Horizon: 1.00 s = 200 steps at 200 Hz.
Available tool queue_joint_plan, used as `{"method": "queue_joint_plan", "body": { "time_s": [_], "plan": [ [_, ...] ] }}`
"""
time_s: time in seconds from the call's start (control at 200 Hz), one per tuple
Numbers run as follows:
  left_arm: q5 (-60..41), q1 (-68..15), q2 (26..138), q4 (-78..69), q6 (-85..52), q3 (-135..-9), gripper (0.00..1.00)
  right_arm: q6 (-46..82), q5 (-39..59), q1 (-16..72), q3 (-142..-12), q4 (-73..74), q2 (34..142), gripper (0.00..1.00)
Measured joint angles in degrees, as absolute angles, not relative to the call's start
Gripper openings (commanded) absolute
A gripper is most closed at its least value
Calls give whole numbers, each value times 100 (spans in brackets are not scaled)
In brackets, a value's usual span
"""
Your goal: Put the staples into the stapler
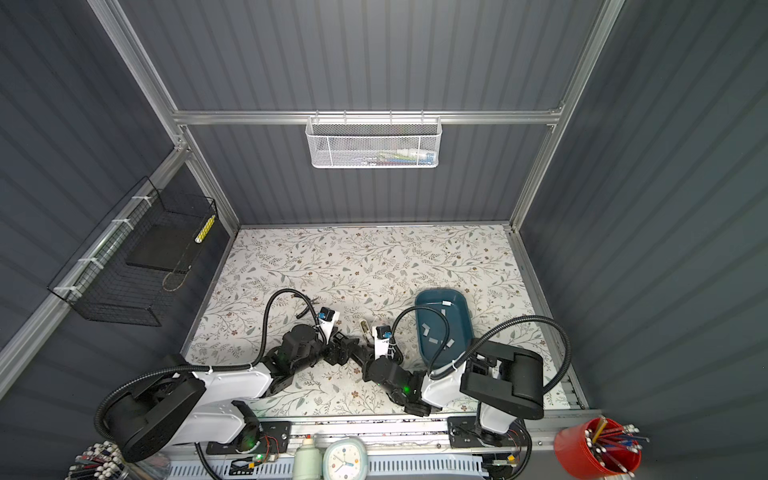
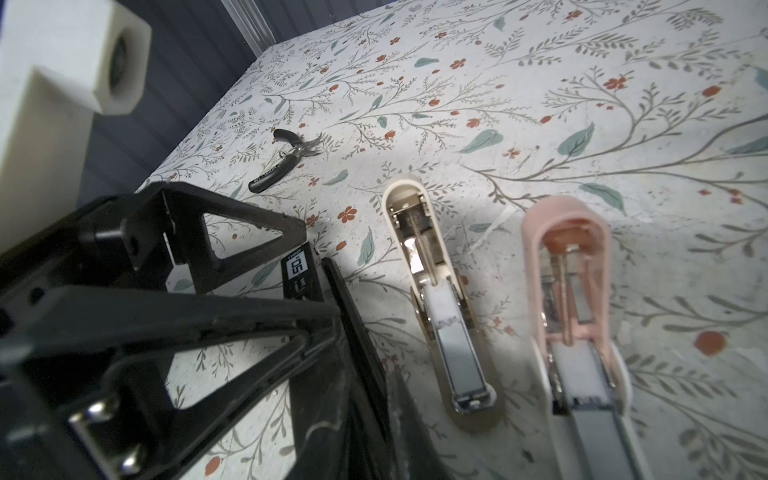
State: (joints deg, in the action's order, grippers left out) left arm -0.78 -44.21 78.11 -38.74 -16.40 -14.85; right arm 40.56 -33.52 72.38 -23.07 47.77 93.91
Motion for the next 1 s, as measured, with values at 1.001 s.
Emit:
{"method": "queue_joint_plan", "body": {
  "time_s": [1.001],
  "plan": [
    [386, -4423, 8571, -4829, -1997, -1323, 94, 4650, -4329, 7854, -2849, 4921, 10208, 21]
  ]
}}
